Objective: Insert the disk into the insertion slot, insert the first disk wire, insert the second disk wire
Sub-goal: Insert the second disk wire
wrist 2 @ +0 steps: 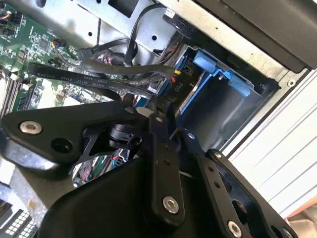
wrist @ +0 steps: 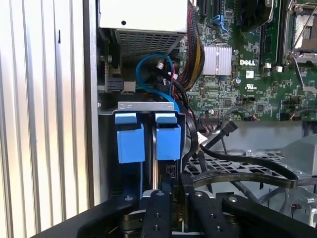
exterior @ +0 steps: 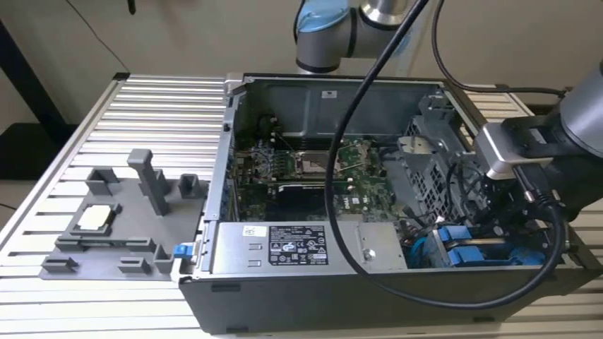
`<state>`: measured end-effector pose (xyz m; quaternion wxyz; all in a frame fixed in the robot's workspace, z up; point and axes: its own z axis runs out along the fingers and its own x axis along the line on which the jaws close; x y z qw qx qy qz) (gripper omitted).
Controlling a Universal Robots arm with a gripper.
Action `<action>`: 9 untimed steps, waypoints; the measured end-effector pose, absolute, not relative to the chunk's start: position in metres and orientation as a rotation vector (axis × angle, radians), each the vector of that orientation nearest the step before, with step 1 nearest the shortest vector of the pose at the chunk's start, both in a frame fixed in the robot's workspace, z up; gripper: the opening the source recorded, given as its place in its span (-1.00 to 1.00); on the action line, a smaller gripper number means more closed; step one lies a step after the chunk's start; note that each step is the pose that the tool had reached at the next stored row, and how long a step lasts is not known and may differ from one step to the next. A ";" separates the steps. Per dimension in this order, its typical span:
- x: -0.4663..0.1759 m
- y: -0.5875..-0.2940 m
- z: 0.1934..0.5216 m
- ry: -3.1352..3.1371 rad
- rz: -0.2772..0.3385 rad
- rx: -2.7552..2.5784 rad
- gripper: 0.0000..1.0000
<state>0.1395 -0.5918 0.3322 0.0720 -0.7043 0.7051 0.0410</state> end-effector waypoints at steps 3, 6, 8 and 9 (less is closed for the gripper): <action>0.140 -0.592 0.334 2.122 0.129 -2.118 -0.53; 0.140 -0.592 0.344 2.125 0.134 -2.120 -0.53; 0.140 -0.592 0.348 2.126 0.136 -2.121 -0.53; 0.140 -0.592 0.351 2.127 0.137 -2.121 -0.53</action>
